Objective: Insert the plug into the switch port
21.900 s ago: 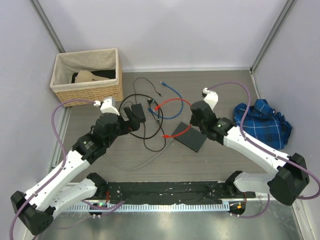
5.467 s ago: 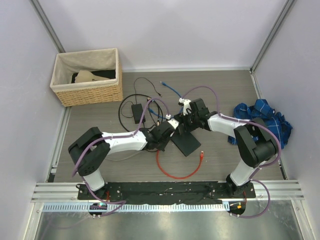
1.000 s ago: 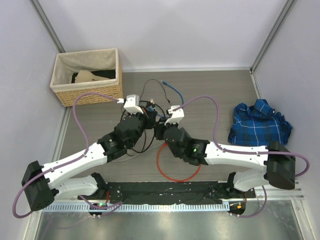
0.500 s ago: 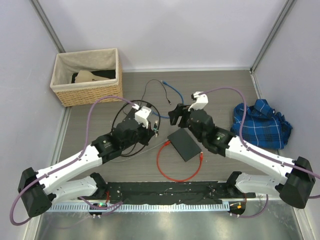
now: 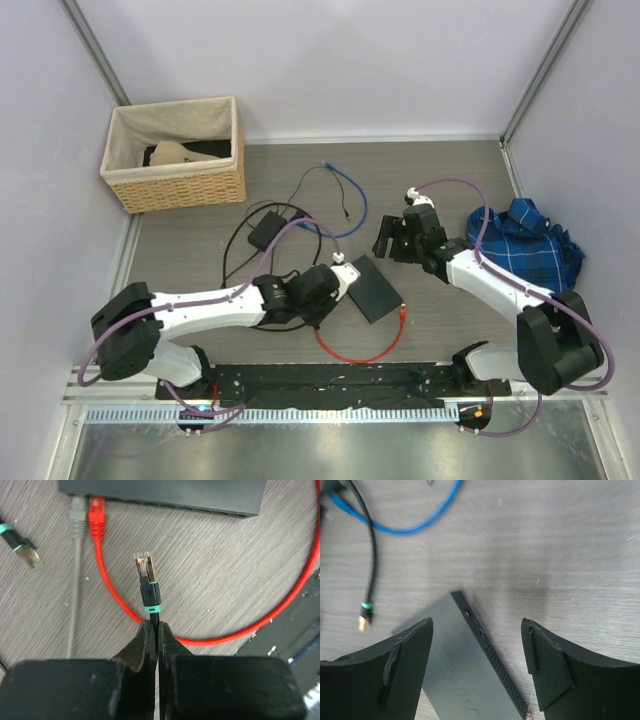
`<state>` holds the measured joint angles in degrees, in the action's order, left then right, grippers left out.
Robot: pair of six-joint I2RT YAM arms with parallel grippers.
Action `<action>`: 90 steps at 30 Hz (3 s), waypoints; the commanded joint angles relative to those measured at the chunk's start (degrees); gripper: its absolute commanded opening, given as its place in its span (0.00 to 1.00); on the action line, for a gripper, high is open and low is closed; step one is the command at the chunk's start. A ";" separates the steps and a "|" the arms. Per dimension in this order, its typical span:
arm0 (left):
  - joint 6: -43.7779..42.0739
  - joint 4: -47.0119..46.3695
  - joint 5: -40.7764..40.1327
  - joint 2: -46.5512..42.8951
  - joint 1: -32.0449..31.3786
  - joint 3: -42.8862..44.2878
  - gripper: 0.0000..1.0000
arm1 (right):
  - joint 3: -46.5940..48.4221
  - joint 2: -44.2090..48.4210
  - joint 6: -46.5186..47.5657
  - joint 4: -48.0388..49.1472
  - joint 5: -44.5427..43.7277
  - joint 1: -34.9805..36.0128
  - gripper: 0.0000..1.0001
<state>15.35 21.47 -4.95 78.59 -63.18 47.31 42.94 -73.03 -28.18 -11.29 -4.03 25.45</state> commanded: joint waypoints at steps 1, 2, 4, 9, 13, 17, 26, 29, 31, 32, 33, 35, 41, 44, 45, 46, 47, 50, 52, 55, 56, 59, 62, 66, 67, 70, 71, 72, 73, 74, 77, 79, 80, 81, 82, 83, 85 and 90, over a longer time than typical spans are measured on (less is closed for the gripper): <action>-1.47 0.85 -7.61 4.55 -2.82 5.33 0.00 | 0.13 -4.12 2.17 2.14 7.62 -1.46 0.79; -1.73 0.94 -8.49 6.73 -3.79 5.95 0.00 | 0.13 -4.74 2.26 2.50 8.16 -1.72 0.79; -2.52 1.11 -10.69 8.94 -4.67 7.61 0.00 | 0.22 -7.02 1.99 3.81 9.91 -2.60 0.79; -2.79 2.43 -13.06 14.74 -5.20 10.34 0.00 | 0.48 -9.84 2.17 6.01 12.03 -3.74 0.79; -3.66 2.17 -13.77 16.95 -5.20 11.31 0.00 | 0.74 -11.95 2.69 7.33 13.08 -4.09 0.79; -4.80 1.55 -13.95 18.27 -5.20 11.58 0.00 | 0.83 -14.06 3.31 8.47 14.05 -4.09 0.79; -6.13 -0.21 -13.95 20.20 -5.11 13.07 0.00 | 0.92 -16.26 4.01 9.97 15.98 -4.18 0.79; -6.30 -1.08 -13.86 20.38 -5.03 13.51 0.00 | 1.01 -16.88 3.93 10.15 16.42 -4.18 0.79; -6.65 -1.61 -13.60 20.29 -4.94 13.42 0.00 | 1.01 -17.31 3.93 10.32 16.95 -4.18 0.79; -6.65 -1.87 -13.59 20.29 -4.85 13.42 0.00 | 1.01 -17.32 3.93 10.32 17.21 -4.18 0.79; -6.57 -1.87 -13.59 20.46 -4.76 13.68 0.00 | 0.92 -17.32 3.84 10.41 17.39 -4.18 0.79; -6.48 -1.79 -13.86 20.55 -4.32 13.77 0.00 | 0.83 -17.40 3.93 10.67 18.00 -4.18 0.79; -7.53 -3.37 -14.47 19.24 -3.97 12.72 0.00 | 0.57 -17.84 4.37 10.85 19.24 -4.18 0.78; -7.71 -4.24 -14.65 18.54 -3.80 12.02 0.00 | 0.31 -18.02 4.45 10.94 19.41 -4.10 0.78; -7.80 -4.60 -14.56 18.36 -3.71 11.84 0.00 | 0.22 -18.11 4.45 10.94 19.41 -4.18 0.78; -7.88 -4.86 -14.39 18.01 -3.79 11.67 0.00 | 0.22 -18.19 4.45 10.94 19.41 -4.18 0.78; -7.88 -5.39 -14.21 17.92 -3.62 11.58 0.00 | 0.22 -18.20 4.45 10.94 19.41 -4.10 0.78; -7.97 -5.48 -13.86 18.09 -3.53 11.75 0.00 | 0.22 -18.37 4.45 10.94 19.68 -4.18 0.78; -8.50 -6.00 -13.33 18.27 -3.53 11.67 0.00 | 0.30 -18.63 4.54 11.02 20.11 -4.18 0.78; -9.29 -6.62 -13.07 18.88 -3.44 11.75 0.00 | 0.39 -18.72 4.54 10.94 20.99 -4.18 0.78; -9.38 -6.71 -13.07 19.32 -3.44 11.84 0.00 | 0.57 -18.81 4.54 10.42 21.17 -4.18 0.78; -10.26 -7.50 -12.80 19.50 -3.44 11.49 0.00 | 1.18 -18.64 4.63 7.62 20.91 -4.18 0.77; -10.70 -8.12 -12.80 19.76 -3.18 11.14 0.00 | 0.92 -17.50 5.16 4.97 19.59 -4.10 0.77; -11.14 -8.81 -12.01 20.03 -3.01 10.53 0.00 | 0.48 -16.17 6.21 1.71 17.48 -4.36 0.77; -11.22 -9.51 -12.10 20.03 -3.00 10.35 0.00 | 0.39 -16.26 7.34 1.36 17.91 -4.53 0.77; -12.10 -11.01 -11.57 19.94 -2.83 9.47 0.00 | 0.39 -17.23 9.02 1.36 22.21 -4.45 0.77; -12.89 -11.54 -11.22 19.94 -2.83 8.95 0.00 | 0.48 -17.58 9.81 1.36 24.49 -4.36 0.77; -13.15 -11.89 -11.05 19.85 -2.74 8.77 0.00 | 0.48 -18.10 10.25 1.36 25.64 -4.45 0.77; -13.51 -12.24 -11.05 19.94 -2.65 8.68 0.00 | 0.57 -18.37 10.52 1.36 26.78 -4.45 0.76; -13.86 -12.42 -10.96 19.94 -2.57 8.68 0.00 | 0.83 -18.81 11.39 1.27 27.84 -4.45 0.75; -15.18 -13.21 -10.78 19.68 -2.39 8.24 0.00 | 1.09 -20.21 12.01 1.44 32.58 -4.27 0.75; -17.28 -14.35 -10.52 19.24 -2.13 7.36 0.00 | 1.18 -21.35 12.54 1.36 34.96 -4.01 0.73; -17.72 -14.53 -10.17 18.71 -1.69 7.10 0.00 | 1.27 -21.71 12.80 1.44 35.67 -3.83 0.74; -18.60 -14.71 -9.64 18.36 -1.42 6.92 0.00 | 1.27 -21.89 13.59 1.45 36.11 -3.40 0.74; -19.04 -14.71 -9.38 18.10 -1.16 6.57 0.00 | 1.45 -22.32 13.94 1.36 36.90 -3.13 0.74; -19.65 -14.88 -9.20 17.48 -0.64 6.31 0.00 | 1.71 -22.50 14.29 1.18 37.16 -2.87 0.74; -21.15 -14.97 -8.59 16.87 -0.28 5.60 0.00 | 1.97 -22.76 14.65 1.18 37.69 -2.69 0.73; -20.55 -14.54 -8.06 16.24 0.51 6.12 0.00 | 3.20 -24.17 14.48 1.01 37.87 -2.69 0.73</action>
<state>-3.77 11.88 -13.23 96.77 -63.68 52.60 46.52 -94.28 -13.52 -4.14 29.30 20.88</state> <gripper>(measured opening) 0.026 0.735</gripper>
